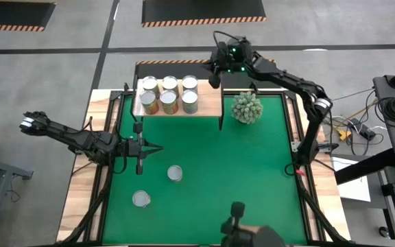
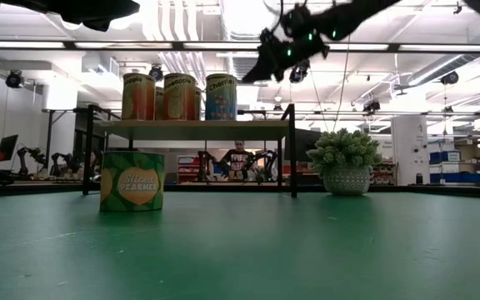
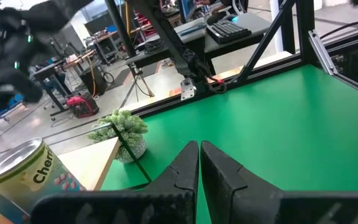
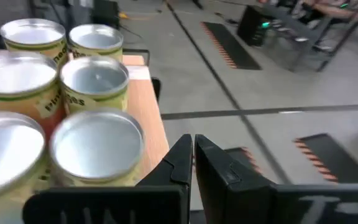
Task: Pick and place cans onto a shelf
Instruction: Adjust the canned goods on the shelf
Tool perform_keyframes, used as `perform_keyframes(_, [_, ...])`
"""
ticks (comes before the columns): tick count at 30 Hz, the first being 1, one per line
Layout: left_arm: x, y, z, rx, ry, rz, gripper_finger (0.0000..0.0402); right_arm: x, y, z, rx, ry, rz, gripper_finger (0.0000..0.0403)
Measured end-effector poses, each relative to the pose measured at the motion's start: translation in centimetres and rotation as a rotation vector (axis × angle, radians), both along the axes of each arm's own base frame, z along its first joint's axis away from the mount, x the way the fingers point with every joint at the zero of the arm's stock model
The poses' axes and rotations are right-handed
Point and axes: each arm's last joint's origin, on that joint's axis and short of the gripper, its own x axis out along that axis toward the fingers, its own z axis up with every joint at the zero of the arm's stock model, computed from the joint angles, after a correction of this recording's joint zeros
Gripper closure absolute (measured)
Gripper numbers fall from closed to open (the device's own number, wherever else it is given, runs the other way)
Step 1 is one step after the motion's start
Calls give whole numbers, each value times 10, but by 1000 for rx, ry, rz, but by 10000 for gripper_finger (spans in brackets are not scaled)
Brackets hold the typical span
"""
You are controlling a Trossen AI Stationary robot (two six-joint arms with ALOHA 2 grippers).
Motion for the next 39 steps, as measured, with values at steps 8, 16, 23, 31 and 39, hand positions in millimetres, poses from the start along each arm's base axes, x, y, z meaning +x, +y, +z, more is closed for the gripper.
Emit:
perform_keyframes(8, [0,0,0,4,-1,-1,402,18,-37,-56,92,-9,81,394])
perform_keyframes(16, [0,0,0,7,-1,-1,402,20,-35,-61,147,-31,200,394])
perform_keyframes(23, [0,0,0,3,0,0,402,21,-25,-50,138,-49,238,394])
perform_keyframes(31, [0,0,0,0,0,0,402,21,-24,-52,147,-32,239,394])
perform_keyframes(39, [0,0,0,0,0,0,402,21,-24,-52,147,-30,246,394])
